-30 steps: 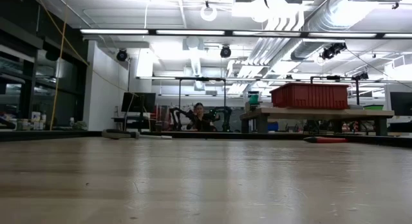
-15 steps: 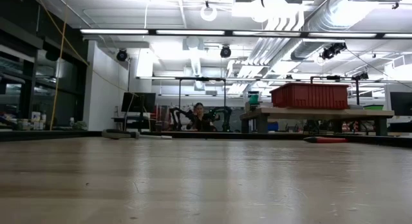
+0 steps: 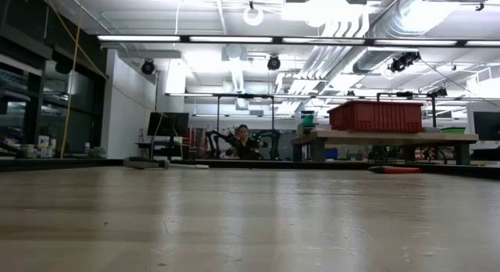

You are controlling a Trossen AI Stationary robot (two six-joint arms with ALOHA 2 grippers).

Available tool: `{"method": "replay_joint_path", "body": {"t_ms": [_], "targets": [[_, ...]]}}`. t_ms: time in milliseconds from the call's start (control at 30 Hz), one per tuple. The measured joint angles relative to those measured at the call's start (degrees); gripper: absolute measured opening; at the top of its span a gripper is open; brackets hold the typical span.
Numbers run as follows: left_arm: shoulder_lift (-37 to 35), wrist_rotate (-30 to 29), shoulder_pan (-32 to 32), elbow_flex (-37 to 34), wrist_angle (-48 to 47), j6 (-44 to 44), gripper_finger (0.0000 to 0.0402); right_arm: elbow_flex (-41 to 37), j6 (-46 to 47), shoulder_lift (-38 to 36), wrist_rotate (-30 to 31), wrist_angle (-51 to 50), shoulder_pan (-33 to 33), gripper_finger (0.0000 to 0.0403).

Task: Coil cords
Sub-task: Coil the black wire on the black spool

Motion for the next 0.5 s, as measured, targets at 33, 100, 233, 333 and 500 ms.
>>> {"method": "replay_joint_path", "body": {"t_ms": [33, 100, 233, 333, 500], "targets": [[0.6, 0.5, -0.3, 0.0, 3.0, -1.5, 0.0, 0.0, 0.0, 0.0, -0.1, 0.2, 0.0, 0.0], [1.4, 1.4, -0.9, 0.0, 8.6, -4.7, 0.0, 0.0, 0.0, 0.0, -0.1, 0.2, 0.0, 0.0], [2.6, 2.3, -1.7, 0.0, 22.6, -12.1, 0.0, 0.0, 0.0, 0.0, -0.3, 0.3, 0.0, 0.0], [3.4, 1.3, -1.8, 0.0, 33.3, -19.0, 0.0, 0.0, -0.4, 0.0, -0.4, 1.5, 0.0, 0.0], [3.6, -2.1, -1.7, 0.0, 44.6, -25.3, 0.0, 0.0, -0.5, 0.3, -0.3, 3.1, 0.0, 0.0]]}}
